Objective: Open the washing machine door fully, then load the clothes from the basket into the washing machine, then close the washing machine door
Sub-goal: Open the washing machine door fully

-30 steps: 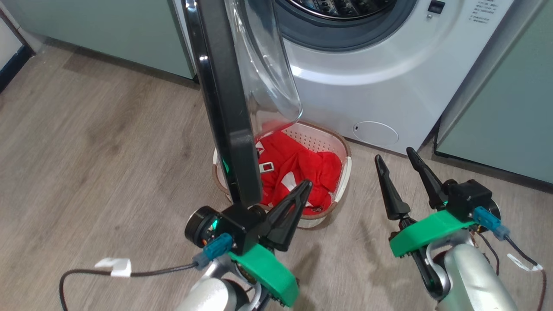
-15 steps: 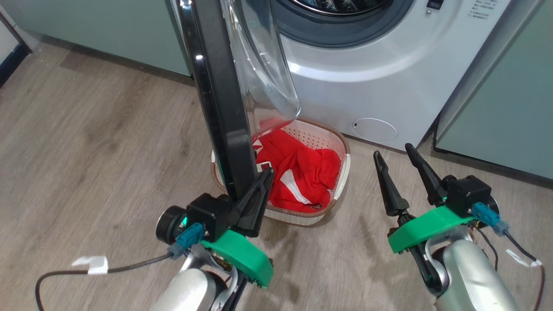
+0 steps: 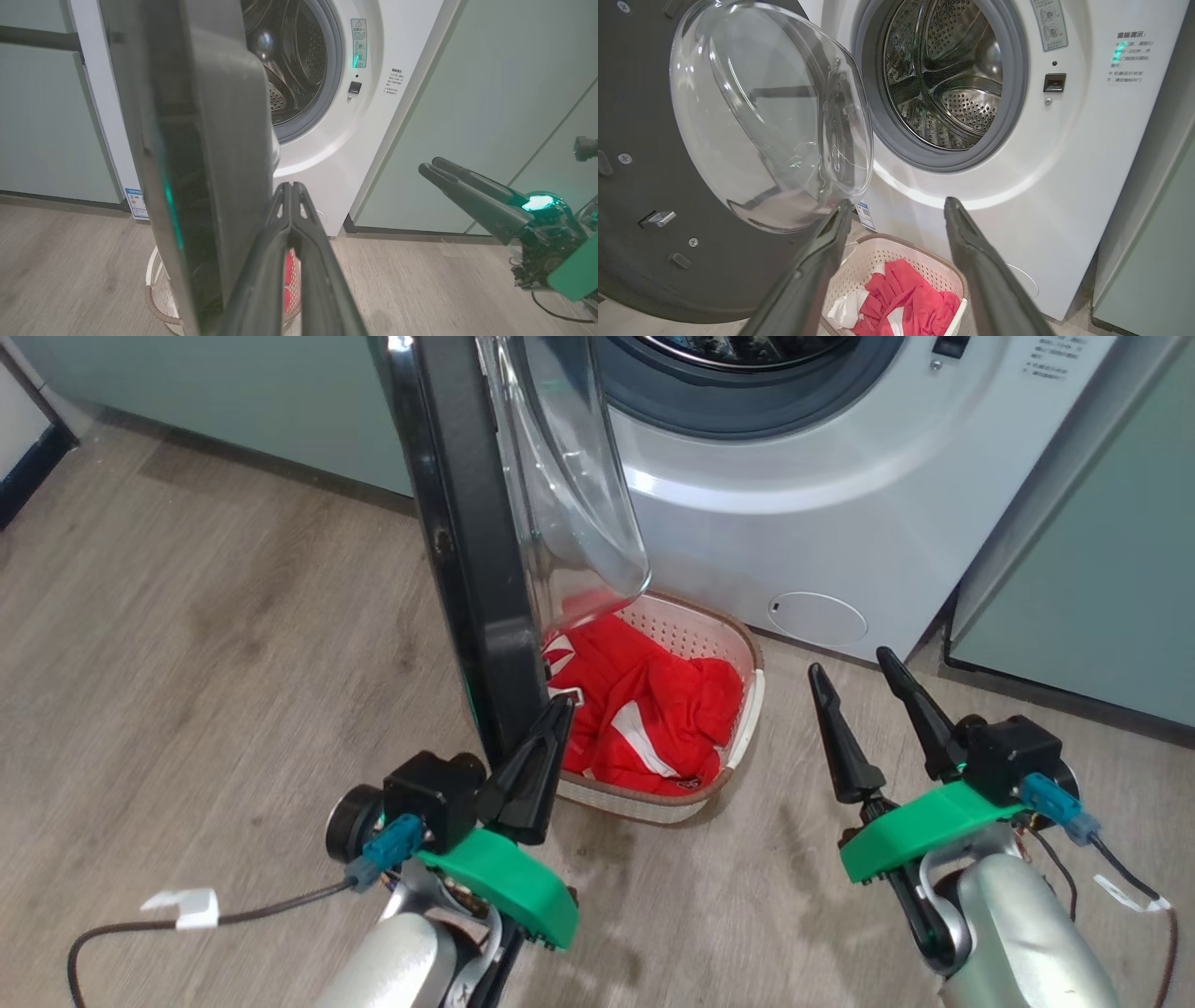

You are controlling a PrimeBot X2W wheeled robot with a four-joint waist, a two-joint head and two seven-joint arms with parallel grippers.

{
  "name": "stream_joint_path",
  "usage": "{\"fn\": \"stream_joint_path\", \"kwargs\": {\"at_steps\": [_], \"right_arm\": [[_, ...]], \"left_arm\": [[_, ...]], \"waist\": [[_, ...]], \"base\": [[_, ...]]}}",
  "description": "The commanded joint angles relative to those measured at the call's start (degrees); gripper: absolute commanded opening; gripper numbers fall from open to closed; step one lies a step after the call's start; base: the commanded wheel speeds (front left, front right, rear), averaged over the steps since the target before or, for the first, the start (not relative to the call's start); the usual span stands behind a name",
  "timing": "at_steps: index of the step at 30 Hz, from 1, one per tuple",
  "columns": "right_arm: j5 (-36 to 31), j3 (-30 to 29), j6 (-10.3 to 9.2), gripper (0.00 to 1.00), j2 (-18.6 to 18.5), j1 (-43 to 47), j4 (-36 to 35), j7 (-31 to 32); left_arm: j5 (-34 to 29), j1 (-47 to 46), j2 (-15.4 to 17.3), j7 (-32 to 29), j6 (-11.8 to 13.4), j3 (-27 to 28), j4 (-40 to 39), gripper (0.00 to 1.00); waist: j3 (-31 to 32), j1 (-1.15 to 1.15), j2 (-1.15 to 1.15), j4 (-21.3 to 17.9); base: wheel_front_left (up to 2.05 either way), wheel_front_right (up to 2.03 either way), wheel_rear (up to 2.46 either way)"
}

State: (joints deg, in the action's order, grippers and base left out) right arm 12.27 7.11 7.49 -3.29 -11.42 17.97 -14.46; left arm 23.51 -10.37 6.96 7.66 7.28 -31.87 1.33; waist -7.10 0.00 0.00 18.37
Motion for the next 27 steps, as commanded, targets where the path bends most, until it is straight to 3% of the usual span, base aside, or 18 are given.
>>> {"fn": "stream_joint_path", "kwargs": {"at_steps": [1, 10, 27], "right_arm": [[0.5, 1.0, 0.00, 1.00, 0.4, -2.4, -1.5, -0.5], [0.2, 0.4, 0.00, 1.00, 0.4, -2.0, -1.4, -0.5], [-0.1, 0.4, 0.00, 1.00, 0.4, -1.8, -1.4, -0.5]], "left_arm": [[0.4, -1.5, 0.8, 0.7, 0.7, 2.8, -1.6, 0.00], [1.9, 1.0, 1.2, 1.4, 2.3, 4.4, -2.0, 0.00], [3.7, 3.4, 4.6, 2.8, 5.5, 10.2, -0.9, 0.00]], "waist": [[0.0, 0.00, 0.00, 0.2], [0.6, 0.00, 0.00, 2.1], [1.0, 0.00, 0.00, 3.7]], "base": [[0.00, 0.00, 0.00], [0.00, 0.00, 0.00], [0.00, 0.00, 0.00]]}}
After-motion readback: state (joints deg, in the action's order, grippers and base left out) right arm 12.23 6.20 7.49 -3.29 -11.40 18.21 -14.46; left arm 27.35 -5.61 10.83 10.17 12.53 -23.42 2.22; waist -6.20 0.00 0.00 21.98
